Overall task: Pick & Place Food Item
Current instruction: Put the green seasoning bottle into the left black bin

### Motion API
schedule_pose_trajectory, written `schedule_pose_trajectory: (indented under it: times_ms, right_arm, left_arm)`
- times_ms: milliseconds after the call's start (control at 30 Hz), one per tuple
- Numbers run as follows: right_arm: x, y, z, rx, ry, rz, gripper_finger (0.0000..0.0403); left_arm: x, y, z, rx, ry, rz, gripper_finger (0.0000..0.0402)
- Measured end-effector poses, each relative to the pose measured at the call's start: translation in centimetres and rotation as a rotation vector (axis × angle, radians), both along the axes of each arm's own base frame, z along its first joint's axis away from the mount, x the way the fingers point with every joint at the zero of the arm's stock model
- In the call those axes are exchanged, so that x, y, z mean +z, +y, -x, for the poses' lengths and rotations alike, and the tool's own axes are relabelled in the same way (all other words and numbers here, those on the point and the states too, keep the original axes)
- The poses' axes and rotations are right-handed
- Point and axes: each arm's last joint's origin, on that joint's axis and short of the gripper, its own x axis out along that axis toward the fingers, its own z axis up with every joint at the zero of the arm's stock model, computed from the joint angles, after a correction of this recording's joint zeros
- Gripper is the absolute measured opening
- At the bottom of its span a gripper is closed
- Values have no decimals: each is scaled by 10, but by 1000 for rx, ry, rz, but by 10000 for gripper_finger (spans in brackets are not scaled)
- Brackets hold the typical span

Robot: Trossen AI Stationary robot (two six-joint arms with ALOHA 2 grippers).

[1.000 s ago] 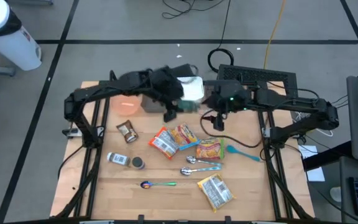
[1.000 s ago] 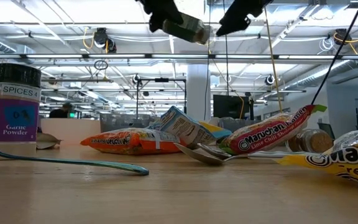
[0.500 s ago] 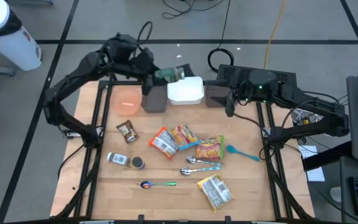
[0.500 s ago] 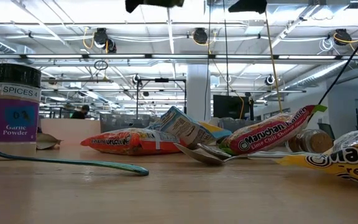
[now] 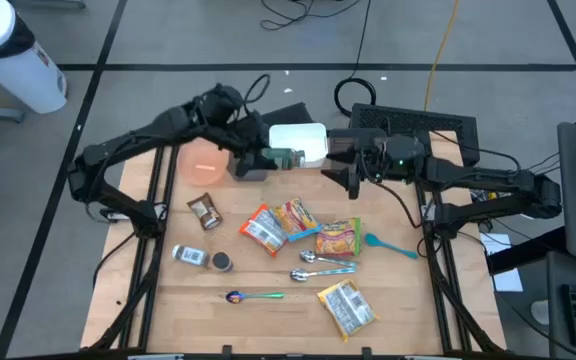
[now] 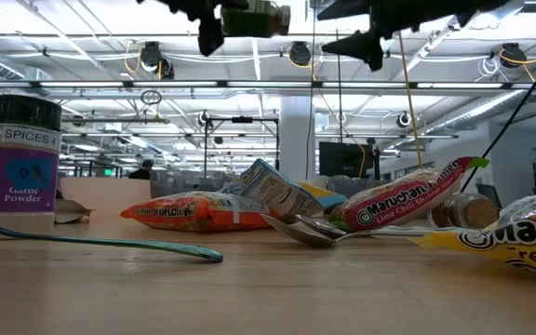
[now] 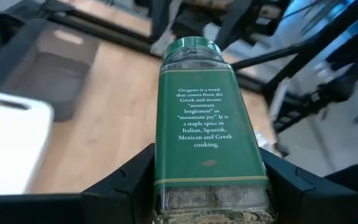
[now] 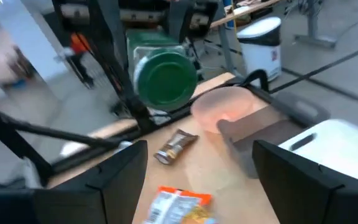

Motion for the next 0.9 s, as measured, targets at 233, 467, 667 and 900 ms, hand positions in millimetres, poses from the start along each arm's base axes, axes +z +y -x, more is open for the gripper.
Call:
schedule_pose_trajectory:
  times_ms: [233, 467, 667, 900]
  right_arm:
    - [-28, 1, 4, -13, -98, -149, 277]
    - [-32, 1, 6, -46, -203, -175, 277]
    - [-25, -4, 0, -143, -367, -149, 276]
    - [-39, -11, -23, -167, -434, -202, 276]
  left_arm:
    - [-41, -4, 7, 25, -196, 132, 205]
    - [-57, -10, 31, 98, -533, 159, 205]
    - [-73, -13, 46, 200, -749, 195, 205]
    - [-78, -15, 37, 208, -763, 212, 205]
